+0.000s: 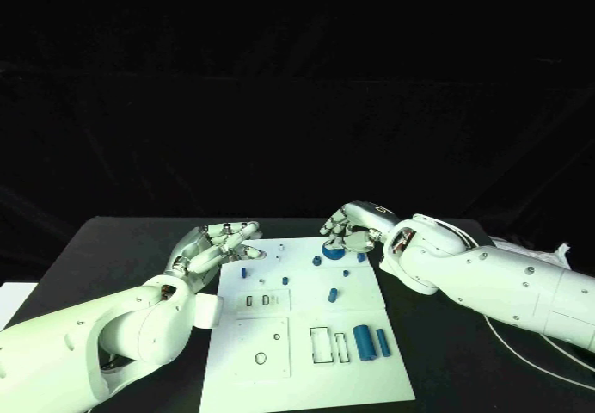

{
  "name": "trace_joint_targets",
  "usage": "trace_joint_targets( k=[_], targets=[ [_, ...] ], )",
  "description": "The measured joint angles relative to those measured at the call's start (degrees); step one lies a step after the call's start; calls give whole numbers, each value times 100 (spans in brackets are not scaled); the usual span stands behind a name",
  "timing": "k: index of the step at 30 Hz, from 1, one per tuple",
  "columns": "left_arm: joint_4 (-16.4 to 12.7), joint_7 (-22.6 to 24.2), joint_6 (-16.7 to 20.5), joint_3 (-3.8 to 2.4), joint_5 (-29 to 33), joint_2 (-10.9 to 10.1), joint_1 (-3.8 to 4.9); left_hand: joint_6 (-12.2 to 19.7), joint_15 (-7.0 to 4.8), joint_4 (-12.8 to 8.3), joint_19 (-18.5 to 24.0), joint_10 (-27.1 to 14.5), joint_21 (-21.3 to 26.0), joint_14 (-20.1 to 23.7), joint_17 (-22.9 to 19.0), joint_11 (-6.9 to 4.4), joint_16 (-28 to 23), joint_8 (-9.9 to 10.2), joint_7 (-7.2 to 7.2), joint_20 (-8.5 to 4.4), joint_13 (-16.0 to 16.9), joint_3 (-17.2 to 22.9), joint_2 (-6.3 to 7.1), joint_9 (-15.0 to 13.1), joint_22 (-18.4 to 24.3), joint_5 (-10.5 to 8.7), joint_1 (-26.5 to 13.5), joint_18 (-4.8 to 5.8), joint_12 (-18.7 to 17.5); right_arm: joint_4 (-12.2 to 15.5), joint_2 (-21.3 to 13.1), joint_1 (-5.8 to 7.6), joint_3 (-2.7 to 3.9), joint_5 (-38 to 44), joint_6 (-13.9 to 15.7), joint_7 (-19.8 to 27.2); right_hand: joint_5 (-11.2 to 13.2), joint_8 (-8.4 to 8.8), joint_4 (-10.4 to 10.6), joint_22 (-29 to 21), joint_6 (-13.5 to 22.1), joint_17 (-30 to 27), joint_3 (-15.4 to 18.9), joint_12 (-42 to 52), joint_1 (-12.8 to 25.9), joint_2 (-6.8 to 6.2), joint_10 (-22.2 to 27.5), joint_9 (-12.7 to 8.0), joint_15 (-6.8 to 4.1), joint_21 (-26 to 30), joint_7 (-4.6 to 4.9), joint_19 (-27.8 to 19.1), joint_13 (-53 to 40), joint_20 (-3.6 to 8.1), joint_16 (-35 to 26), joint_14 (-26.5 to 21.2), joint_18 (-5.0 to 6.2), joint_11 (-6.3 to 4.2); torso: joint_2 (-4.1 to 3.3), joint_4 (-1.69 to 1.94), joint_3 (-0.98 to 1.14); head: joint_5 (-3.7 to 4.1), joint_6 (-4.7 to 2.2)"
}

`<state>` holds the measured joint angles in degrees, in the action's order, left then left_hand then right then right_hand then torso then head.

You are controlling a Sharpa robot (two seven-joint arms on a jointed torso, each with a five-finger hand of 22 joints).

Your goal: Assemble the parts on the task board

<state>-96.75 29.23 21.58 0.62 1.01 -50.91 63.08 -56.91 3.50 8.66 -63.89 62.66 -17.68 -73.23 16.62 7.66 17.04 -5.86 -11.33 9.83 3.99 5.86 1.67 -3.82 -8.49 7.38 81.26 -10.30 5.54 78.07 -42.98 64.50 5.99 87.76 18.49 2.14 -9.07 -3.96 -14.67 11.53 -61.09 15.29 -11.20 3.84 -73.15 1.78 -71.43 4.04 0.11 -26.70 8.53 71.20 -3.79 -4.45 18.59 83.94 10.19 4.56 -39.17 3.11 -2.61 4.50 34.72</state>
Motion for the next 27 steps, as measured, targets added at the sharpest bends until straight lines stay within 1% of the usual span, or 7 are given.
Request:
trace_joint_targets(
  k=[6, 9, 11, 16, 21, 24, 27],
  targets=[
    [-227, -58, -53, -22, 42, -92, 2, 0, 0, -16, -41, 0, 0, 0, 77, 0, 55, 28, 0, 0, 0, -16, 0, 0, 0, 0, 0, 0, -44, 11, 87, 67, 6, 759, -300, -361, 23, 0, 104, 226, -9, 545, -151, 0, 51, -85, 0, -9, -28, -396, 9, 108, 0, 26, 707, 0, -1, 0, -144, 58, -41, 39, -26],
    [-300, -81, -71, -39, 55, -124, 3, 0, 0, -16, -41, 0, 0, 0, 89, 0, 55, 49, 0, 0, 0, -16, 0, -1, -5, 0, 0, 0, -44, 33, 110, 97, 8, 1008, -414, -473, 26, 0, 177, 365, -9, 844, -244, 0, 77, -151, 45, -9, -27, -629, 9, 118, 4, 35, 1171, -2, 0, -39, -207, 81, -54, 58, -36],
    [-332, -90, -76, -50, 61, -144, 4, 0, 0, -16, -41, 0, 0, 0, 89, 0, 55, 49, 0, 0, 0, -16, 0, -1, -4, 0, 0, 0, -44, 46, 122, 108, 11, 1106, -463, -517, 54, 0, 204, 420, -8, 954, -283, -14, 112, -186, 132, -9, -27, -726, 9, 150, 10, 41, 1346, -2, 0, -18, -236, 94, -63, 68, -40],
    [-411, -109, -84, -78, 75, -184, 9, 0, 0, -16, -41, 0, 0, 0, 98, 0, 55, 49, 0, 0, 0, -16, 0, -1, -4, 0, 0, 0, -44, 53, 166, 141, 15, 1332, -614, -624, 75, 0, 325, 669, 7, 1901, -450, -13, 110, -282, 382, -9, -25, -1121, -6, 157, 10, 34, 2457, -3, 0, 31, -318, 121, -81, 96, -49],
    [-455, -127, -87, -87, 80, -204, 15, 0, 0, -15, -41, 0, 0, 0, 101, 0, 55, 49, 0, 0, 0, -16, 0, -1, -4, 1, 0, 0, -44, 59, 190, 150, 14, 1464, -772, -678, 75, 0, 451, 919, 13, 2913, -608, -13, 61, -376, 402, -9, -25, -1509, -12, 102, 10, -21, 3513, -3, 0, 32, -372, 136, -88, 115, -54],
    [-467, -136, -87, -89, 83, -217, 21, 0, 0, -15, -41, -1, 0, 0, 115, 0, 76, 49, 0, 0, 0, -16, -23, 4, -4, 1, -23, 1, -74, 56, 214, 152, 14, 1522, -867, -696, 75, 0, 523, 1041, 30, 3224, -680, -13, 47, -437, 445, -9, -25, -1687, 5, 19, 10, -38, 3845, -3, 0, 30, -398, 141, -88, 119, -58],
    [-474, -142, -87, -91, 84, -226, 26, 0, 0, -15, -41, -1, 0, 0, 122, 1, 76, 59, 0, 0, 0, -16, -23, 4, -4, 1, -23, 0, -74, 35, 248, 153, 14, 1560, -941, -705, 75, 0, 557, 1110, 51, 3386, -733, -13, 46, -437, 454, -9, -25, -1793, -15, -22, 10, -38, 4016, -3, 0, 22, -421, 144, -88, 125, -67]
  ],
)
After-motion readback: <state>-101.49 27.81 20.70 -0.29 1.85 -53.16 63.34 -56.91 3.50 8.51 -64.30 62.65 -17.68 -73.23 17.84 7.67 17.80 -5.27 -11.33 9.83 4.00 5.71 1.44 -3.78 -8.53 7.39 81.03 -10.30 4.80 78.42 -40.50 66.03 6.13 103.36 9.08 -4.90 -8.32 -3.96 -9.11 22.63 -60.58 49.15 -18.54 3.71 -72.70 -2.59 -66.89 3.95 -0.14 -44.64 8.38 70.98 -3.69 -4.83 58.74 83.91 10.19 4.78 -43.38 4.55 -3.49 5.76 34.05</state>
